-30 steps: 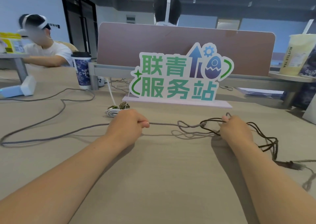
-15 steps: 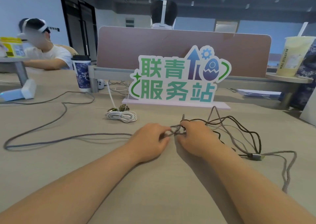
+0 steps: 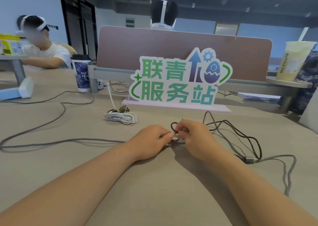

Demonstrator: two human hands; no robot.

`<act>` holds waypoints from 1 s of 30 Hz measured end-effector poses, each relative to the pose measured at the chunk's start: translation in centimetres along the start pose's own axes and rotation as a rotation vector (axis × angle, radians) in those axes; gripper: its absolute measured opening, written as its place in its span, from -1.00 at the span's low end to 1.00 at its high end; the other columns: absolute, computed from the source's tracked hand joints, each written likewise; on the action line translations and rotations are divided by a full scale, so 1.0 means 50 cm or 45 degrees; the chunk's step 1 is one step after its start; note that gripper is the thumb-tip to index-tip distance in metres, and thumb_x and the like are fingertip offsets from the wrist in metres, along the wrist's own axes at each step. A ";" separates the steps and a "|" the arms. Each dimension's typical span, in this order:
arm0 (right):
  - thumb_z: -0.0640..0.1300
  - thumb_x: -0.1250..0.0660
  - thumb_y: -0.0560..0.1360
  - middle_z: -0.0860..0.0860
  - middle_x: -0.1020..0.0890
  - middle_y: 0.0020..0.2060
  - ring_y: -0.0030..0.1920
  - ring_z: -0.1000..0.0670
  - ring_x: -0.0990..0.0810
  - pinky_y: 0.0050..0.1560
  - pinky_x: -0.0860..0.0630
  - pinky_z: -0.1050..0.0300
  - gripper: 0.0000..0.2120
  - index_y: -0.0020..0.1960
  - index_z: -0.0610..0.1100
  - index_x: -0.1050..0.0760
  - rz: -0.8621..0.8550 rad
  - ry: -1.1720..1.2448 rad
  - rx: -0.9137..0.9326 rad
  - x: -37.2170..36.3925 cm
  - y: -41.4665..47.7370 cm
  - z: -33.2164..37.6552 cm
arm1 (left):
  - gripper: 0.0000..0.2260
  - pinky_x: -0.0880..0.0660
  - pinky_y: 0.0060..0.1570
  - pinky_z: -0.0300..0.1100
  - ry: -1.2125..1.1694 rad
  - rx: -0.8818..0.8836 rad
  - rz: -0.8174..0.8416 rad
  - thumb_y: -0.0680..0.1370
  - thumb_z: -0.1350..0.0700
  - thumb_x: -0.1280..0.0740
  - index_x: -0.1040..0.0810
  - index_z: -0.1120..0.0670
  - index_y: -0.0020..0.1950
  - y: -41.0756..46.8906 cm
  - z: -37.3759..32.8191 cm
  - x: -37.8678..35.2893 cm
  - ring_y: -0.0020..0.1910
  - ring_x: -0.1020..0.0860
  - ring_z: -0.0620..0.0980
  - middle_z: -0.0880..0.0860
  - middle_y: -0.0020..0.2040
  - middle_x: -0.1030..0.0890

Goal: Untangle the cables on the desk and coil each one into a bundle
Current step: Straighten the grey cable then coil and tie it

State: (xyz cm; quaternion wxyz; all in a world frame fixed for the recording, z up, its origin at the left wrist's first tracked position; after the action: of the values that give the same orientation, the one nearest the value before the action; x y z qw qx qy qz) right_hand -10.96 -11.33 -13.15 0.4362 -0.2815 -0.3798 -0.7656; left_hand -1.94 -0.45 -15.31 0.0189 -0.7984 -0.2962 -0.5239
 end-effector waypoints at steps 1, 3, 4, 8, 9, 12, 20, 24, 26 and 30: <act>-0.27 -0.24 0.54 0.13 -0.52 -0.23 -0.17 0.09 -0.48 -0.22 -0.35 0.43 -0.81 -0.10 0.02 -0.47 0.011 0.033 0.067 0.000 -0.001 0.010 | -0.56 -0.42 -0.09 0.05 -0.060 -0.003 0.008 0.59 -0.11 -0.12 -0.54 0.23 -0.15 0.000 -0.004 -0.001 -0.16 -0.51 0.11 0.17 -0.19 -0.59; -0.31 -0.24 0.52 0.13 -0.52 -0.24 -0.19 0.11 -0.48 -0.22 -0.36 0.45 -0.77 -0.14 0.02 -0.45 0.006 0.078 0.168 -0.003 -0.005 0.027 | -0.57 -0.44 -0.06 0.05 -0.179 -0.008 0.065 0.55 -0.15 -0.14 -0.55 0.20 -0.10 -0.002 -0.007 -0.007 -0.16 -0.53 0.11 0.17 -0.17 -0.60; -0.33 -0.24 0.51 0.14 -0.52 -0.25 -0.20 0.13 -0.48 -0.22 -0.36 0.46 -0.74 -0.16 0.03 -0.44 -0.026 0.134 0.189 -0.002 -0.006 0.033 | -0.60 -0.47 0.00 0.01 -0.222 -0.006 0.104 0.51 -0.19 -0.17 -0.58 0.11 -0.03 -0.003 -0.007 -0.012 -0.11 -0.56 0.05 0.10 -0.12 -0.62; -0.39 -0.21 0.51 0.06 -0.55 -0.28 -0.31 0.16 -0.47 -0.28 -0.41 0.41 -0.63 -0.20 0.09 -0.42 -0.284 0.494 0.200 0.025 -0.008 0.046 | -0.61 -0.37 0.24 -0.16 -0.008 -0.036 0.133 0.40 -0.21 -0.38 -0.54 -0.15 0.20 -0.002 -0.012 -0.018 0.17 -0.46 -0.11 -0.08 0.16 -0.52; -0.40 -0.20 0.52 0.03 -0.55 -0.28 -0.33 0.17 -0.45 -0.30 -0.41 0.39 -0.63 -0.18 0.09 -0.42 -0.378 0.546 0.207 0.038 -0.009 0.046 | -0.61 -0.36 0.21 -0.21 0.041 -0.049 0.110 0.43 -0.15 -0.39 -0.52 -0.14 0.24 -0.001 -0.015 -0.016 0.15 -0.46 -0.09 -0.05 0.16 -0.52; -0.35 -0.16 0.55 0.03 -0.54 -0.28 -0.35 0.21 -0.43 -0.35 -0.34 0.43 -0.71 -0.12 0.04 -0.43 -0.707 0.502 0.148 0.085 -0.007 0.021 | -0.71 -0.36 0.10 -0.26 0.139 -0.109 0.055 0.54 0.05 -0.33 -0.54 -0.08 0.27 0.002 -0.024 -0.010 0.06 -0.49 -0.05 0.00 0.12 -0.56; -0.22 -0.19 0.56 -0.07 -0.60 -0.06 0.00 -0.07 -0.58 0.00 -0.47 0.07 -0.86 0.01 -0.09 -0.51 -1.127 0.315 -0.652 0.188 -0.024 -0.189 | -0.67 -0.42 -0.11 -0.29 -0.110 0.078 -0.643 0.53 0.38 -0.23 -0.67 0.00 -0.02 -0.006 0.010 0.097 -0.12 -0.51 -0.09 -0.07 -0.22 -0.59; -0.24 -0.21 0.56 -0.08 -0.57 -0.10 -0.05 -0.07 -0.53 -0.06 -0.45 0.03 -0.91 -0.01 -0.14 -0.49 -1.103 0.149 -0.659 0.185 -0.030 -0.188 | -0.65 -0.45 -0.11 -0.26 -0.112 0.098 -0.797 0.49 0.42 -0.21 -0.67 0.02 -0.07 -0.014 0.013 0.119 -0.12 -0.50 -0.05 -0.04 -0.24 -0.58; -0.29 -0.22 0.54 -0.09 -0.53 -0.10 -0.06 -0.08 -0.47 -0.08 -0.41 0.02 -0.87 0.04 -0.19 -0.49 -0.967 -0.038 -0.649 0.173 -0.027 -0.169 | -0.68 -0.47 -0.08 -0.11 -0.090 0.136 -0.708 0.51 0.37 -0.18 -0.64 0.02 -0.07 -0.015 0.010 0.108 -0.09 -0.50 -0.01 -0.09 -0.25 -0.54; -0.33 -0.28 0.46 -0.13 -0.53 0.11 0.14 -0.13 -0.44 0.10 -0.36 0.06 -0.74 0.13 -0.19 -0.53 -0.845 -0.393 -0.342 0.154 -0.018 -0.080 | -0.77 -0.39 -0.16 -0.34 -0.090 0.106 -0.550 0.55 0.26 -0.21 -0.62 0.02 -0.08 -0.023 -0.013 0.092 -0.17 -0.51 -0.21 -0.11 -0.22 -0.54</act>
State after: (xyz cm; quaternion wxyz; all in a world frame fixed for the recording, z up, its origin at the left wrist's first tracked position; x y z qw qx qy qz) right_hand -15.68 -17.82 -9.79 0.0617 -0.3097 -0.4079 -0.8567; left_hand -1.76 2.35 -11.47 -0.0710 -0.7328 -0.4821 -0.4748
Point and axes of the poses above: each hand's wrist, its own y-axis towards the middle knuckle, its own x-axis out of the back of the hand, z = x × y, the point moved 4 cm from there along y, towards the middle knuckle
